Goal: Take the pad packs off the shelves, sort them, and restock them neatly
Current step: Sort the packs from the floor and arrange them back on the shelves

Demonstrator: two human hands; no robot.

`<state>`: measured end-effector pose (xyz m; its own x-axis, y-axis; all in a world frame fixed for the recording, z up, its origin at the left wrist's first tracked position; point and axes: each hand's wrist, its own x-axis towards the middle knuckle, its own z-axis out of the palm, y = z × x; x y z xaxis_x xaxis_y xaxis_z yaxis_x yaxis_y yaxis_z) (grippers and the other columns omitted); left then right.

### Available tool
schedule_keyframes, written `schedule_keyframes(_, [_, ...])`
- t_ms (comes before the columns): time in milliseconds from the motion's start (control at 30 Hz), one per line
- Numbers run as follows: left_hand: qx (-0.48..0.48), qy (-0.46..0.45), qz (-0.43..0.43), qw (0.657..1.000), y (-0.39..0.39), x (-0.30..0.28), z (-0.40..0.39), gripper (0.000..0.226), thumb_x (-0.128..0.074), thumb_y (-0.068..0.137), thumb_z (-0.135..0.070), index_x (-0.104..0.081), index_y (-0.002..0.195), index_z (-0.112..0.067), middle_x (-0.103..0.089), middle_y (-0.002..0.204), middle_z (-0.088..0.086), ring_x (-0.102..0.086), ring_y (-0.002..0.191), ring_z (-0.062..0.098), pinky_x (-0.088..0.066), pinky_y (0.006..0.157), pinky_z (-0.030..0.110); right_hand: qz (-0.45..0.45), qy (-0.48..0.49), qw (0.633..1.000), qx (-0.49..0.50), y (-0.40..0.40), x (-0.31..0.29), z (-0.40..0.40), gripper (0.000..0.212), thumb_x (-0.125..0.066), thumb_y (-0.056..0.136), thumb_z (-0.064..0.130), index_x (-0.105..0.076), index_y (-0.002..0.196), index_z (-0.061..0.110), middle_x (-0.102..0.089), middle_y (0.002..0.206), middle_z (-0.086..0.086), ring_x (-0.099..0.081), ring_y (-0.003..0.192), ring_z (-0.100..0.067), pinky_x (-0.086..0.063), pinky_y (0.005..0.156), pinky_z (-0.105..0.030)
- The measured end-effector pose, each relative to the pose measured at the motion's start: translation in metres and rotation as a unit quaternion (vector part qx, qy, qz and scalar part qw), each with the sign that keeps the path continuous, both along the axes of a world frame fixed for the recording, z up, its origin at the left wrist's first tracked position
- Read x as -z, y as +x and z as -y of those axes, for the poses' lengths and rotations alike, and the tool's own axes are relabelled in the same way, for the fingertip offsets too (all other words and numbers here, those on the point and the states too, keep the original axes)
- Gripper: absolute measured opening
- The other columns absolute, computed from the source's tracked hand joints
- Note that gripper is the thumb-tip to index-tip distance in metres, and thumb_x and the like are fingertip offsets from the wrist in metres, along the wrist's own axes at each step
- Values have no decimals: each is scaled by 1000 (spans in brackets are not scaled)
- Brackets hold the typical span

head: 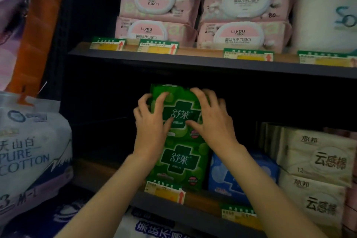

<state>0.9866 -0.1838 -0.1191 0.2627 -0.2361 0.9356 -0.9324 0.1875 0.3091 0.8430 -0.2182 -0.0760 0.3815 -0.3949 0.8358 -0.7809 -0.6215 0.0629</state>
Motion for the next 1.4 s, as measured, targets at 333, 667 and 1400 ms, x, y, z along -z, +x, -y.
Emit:
schedule_keyframes(333, [54,187,108,975,10,43,29,39,-50,94,-13,-52,133,-18,-51,134,5,-44,123,28,-37,101,32,-23,93,992,77,-1,-7,41,64,-56,93,25,-22,146,34,-10,151,-8,-27,131,-38,-47,86,-41])
schedule_keyframes(667, [48,188,107,975,15,44,30,38,-39,100,-22,-45,137,-25,-48,135,-3,-38,122,19,-37,96,26,-140,281,949,17,-7,11,50,52,-21,100,48,-38,143,25,4,158,13,-2,142,-22,-15,115,-39])
schedule_keyframes(1400, [-47,184,-51,980,57,281,-259,26,-44,76,-10,-52,101,-14,-55,103,11,-47,96,26,-31,83,31,-184,369,805,-426,40,259,-183,28,-51,94,26,-66,113,11,-58,115,-2,-50,106,-8,-32,87,-8])
